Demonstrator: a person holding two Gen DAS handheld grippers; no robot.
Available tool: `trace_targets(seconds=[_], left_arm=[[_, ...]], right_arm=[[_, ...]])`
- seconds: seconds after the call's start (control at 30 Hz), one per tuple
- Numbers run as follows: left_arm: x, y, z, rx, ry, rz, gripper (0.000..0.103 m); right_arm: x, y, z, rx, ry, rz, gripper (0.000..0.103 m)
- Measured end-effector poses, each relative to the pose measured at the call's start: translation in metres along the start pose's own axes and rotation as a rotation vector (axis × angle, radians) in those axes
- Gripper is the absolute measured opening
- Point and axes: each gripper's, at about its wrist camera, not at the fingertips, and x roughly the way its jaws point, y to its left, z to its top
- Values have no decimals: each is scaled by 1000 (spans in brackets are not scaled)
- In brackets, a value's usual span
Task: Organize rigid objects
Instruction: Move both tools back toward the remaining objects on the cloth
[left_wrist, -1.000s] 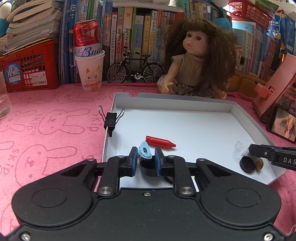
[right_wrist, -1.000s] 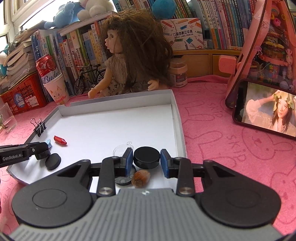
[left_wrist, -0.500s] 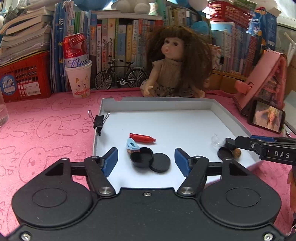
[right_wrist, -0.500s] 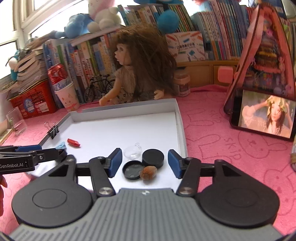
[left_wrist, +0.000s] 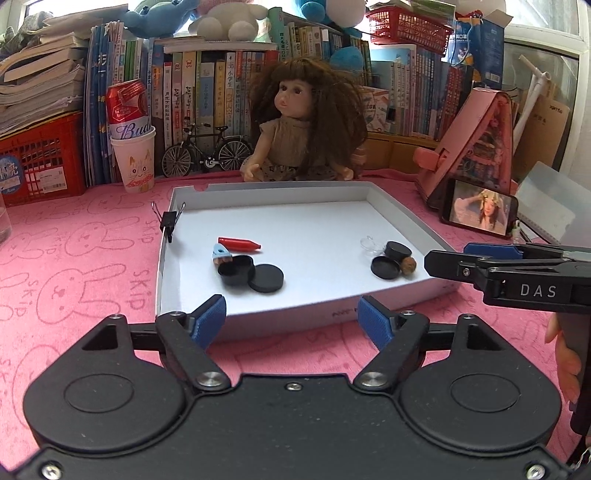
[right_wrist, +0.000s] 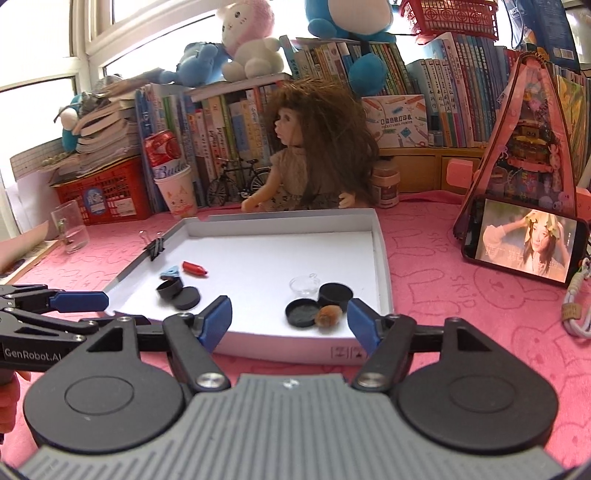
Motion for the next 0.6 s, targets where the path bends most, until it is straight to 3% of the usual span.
trace_targets(seconds=[0.6], left_arm=[[-65,-5,-51,-13,9,-10,78]], right_arm=[[-58,24,-41,-45,-23,41,85]])
